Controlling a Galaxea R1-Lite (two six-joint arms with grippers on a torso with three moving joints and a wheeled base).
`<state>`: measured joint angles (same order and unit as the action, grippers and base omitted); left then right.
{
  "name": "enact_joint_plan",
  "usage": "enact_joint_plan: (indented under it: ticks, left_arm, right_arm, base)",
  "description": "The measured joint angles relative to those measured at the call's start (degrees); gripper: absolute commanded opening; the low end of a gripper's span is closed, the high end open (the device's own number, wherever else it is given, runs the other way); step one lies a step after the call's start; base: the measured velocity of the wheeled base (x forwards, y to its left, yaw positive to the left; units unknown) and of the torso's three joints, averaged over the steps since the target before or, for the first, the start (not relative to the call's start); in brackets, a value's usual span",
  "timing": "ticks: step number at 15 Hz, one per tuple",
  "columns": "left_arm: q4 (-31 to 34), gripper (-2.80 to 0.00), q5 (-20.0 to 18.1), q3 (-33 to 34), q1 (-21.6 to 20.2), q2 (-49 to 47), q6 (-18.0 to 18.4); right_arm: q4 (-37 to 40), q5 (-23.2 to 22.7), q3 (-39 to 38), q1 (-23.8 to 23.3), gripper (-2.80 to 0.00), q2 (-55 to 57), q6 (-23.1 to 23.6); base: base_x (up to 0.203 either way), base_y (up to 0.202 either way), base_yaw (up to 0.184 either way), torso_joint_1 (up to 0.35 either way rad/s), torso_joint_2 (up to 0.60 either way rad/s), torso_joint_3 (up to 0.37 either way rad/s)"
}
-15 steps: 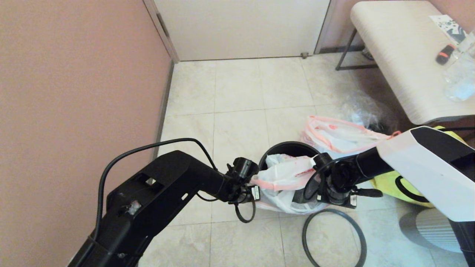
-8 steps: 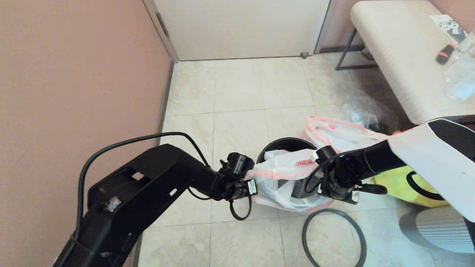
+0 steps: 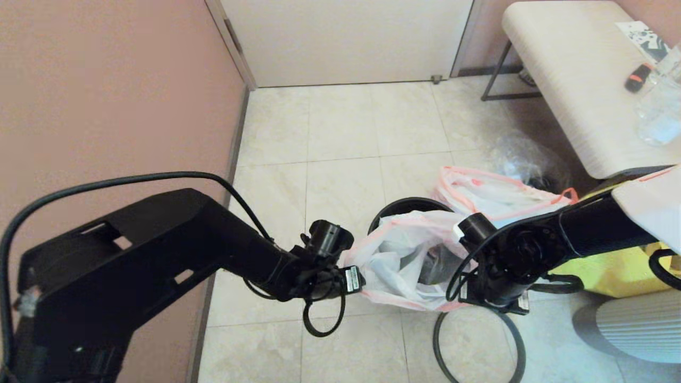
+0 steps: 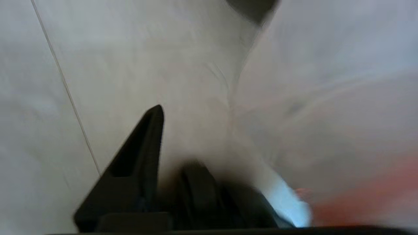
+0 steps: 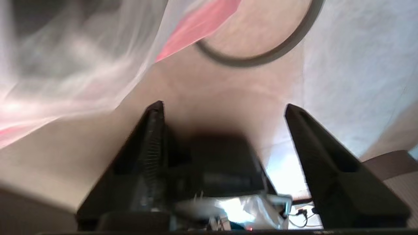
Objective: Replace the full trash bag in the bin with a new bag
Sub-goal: Put the new garbage bag on the trash can
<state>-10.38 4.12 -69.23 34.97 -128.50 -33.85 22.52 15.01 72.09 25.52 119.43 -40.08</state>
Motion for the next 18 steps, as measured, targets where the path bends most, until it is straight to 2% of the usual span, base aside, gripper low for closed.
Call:
enact_joint_plan:
  ticks: [2,4,5,6,8,11,13,16,18]
  left_arm:
    - [4.5,0.00,-0.7,2.5,1.7,3.9,-3.0]
    - [11.7,0.00,-0.8,2.1,2.5,5.7,-6.7]
    - [13.6,0.00,-1.0,1.8,2.2,5.7,-7.7]
    - [12.8,0.00,-1.4,1.6,1.5,5.4,-8.1]
    - [4.7,0.00,-3.4,3.2,1.0,5.3,-7.7]
    - [-13.7,0.00,-6.4,8.0,0.8,4.3,-3.0]
    - [-23.6,0.00,-8.7,12.3,0.4,3.8,-1.8]
    - [-32.2,0.00,-11.0,18.8,-0.6,5.6,-1.5]
    - [-33.1,0.00,-11.2,22.2,-0.7,8.4,-1.5]
  right_arm:
    - [0.6,-1.2,-1.0,0.7,0.00,-2.8,-0.1]
    - [0.7,-1.2,-1.3,1.1,0.00,-4.3,0.0]
    - [0.5,-1.2,-1.3,1.2,0.00,-4.5,0.0]
    - [0.1,-1.4,-1.3,1.3,0.00,-4.8,0.0]
    - [-2.4,-2.8,-1.9,1.4,0.00,-5.3,-0.2]
    - [-8.5,-6.0,-3.9,2.2,0.00,-5.1,-0.1]
    - [-9.0,-6.0,-3.7,3.0,0.00,-3.3,0.1]
    - [-8.9,-5.8,0.0,4.1,0.00,1.4,0.1]
    - [-8.5,-5.4,1.8,4.2,0.00,3.4,0.1]
  base:
    - [0.000,0.000,0.000,0.000,0.00,0.000]
    - [0.000,0.000,0.000,0.000,0.00,0.000]
    - [0.000,0.000,0.000,0.000,0.00,0.000]
    - [0.000,0.000,0.000,0.000,0.00,0.000]
    - [0.000,0.000,0.000,0.000,0.00,0.000]
    - [0.000,0.000,0.000,0.000,0.00,0.000]
    - [0.000,0.000,0.000,0.000,0.00,0.000]
    - [0.000,0.000,0.000,0.000,0.00,0.000]
    - [0.000,0.000,0.000,0.000,0.00,0.000]
